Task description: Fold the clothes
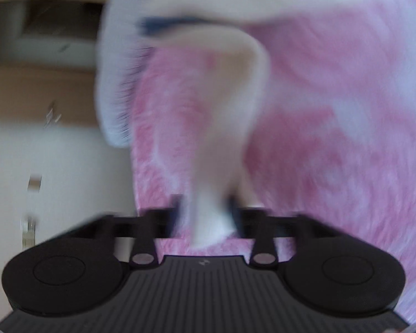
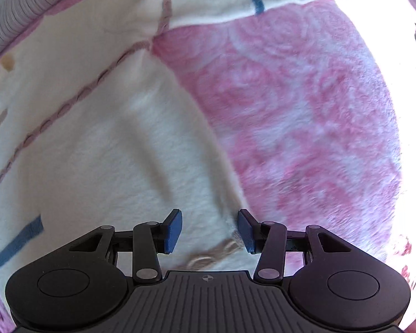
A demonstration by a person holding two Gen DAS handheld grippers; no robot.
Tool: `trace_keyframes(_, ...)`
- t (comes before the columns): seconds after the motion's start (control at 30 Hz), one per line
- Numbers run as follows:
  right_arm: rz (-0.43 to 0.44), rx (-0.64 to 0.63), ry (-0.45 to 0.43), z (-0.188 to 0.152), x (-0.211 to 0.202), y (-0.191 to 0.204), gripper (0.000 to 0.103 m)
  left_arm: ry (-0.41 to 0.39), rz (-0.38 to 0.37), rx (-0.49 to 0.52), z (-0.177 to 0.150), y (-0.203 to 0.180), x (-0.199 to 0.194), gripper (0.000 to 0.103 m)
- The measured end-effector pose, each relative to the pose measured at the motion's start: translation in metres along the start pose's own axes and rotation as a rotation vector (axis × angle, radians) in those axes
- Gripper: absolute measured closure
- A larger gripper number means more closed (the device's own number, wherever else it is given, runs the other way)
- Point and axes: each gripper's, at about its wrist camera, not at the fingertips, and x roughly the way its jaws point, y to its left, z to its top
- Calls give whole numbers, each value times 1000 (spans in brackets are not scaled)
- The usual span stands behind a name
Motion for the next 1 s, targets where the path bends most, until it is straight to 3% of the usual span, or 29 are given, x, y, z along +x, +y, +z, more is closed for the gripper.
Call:
trace_keyframes(0.03, -7, -9, 4, 0, 1, 4, 54, -6, -37, -37, -7, 5, -4, 97)
trace_keyframes(0.17, -25, -33, 19, 0, 3, 12, 54, 31, -222, -360, -52, 57, -35, 97)
trace_keyframes(0.23, -21, -18, 23, 1, 3, 8, 54, 77, -392, -628, -89, 98, -44, 97)
trace_keyframes(0.33, -22, -9, 31, 3, 7, 8, 54, 114, -657, -1192, -167, 154, -44, 97)
trace_keyframes(0.37, -28, -15, 34, 3, 8, 10, 54, 122, -698, -1379, -196, 163, -42, 97)
trace_keyframes(0.43, -46, -40, 38, 3, 10, 17, 54, 159, -666, -1695, -239, 171, -33, 96)
trace_keyframes(0.5, -68, -72, 39, 2, 13, 24, 52, 220, -627, -1886, -269, 169, -19, 95)
trace_keyframes(0.53, -77, -85, 40, 3, 15, 27, 51, 264, -607, -1921, -275, 166, -11, 92)
trace_keyframes(0.6, -82, -97, 38, 2, 14, 31, 50, 334, -617, -1945, -280, 151, -2, 69)
trace_keyframes(0.77, -65, -96, 31, 1, 11, 26, 49, 398, -690, -1976, -266, 92, -5, 68)
trace_keyframes(0.87, -59, -91, 24, 0, 8, 27, 49, 355, -593, -2040, -263, 77, -15, 65)
trace_keyframes(0.93, -54, -93, 18, 0, 7, 26, 49, 375, -549, -2065, -260, 74, -15, 73)
trace_keyframes(1.0, -45, -91, 12, 1, 6, 22, 49, 395, -499, -1979, -253, 77, -22, 78)
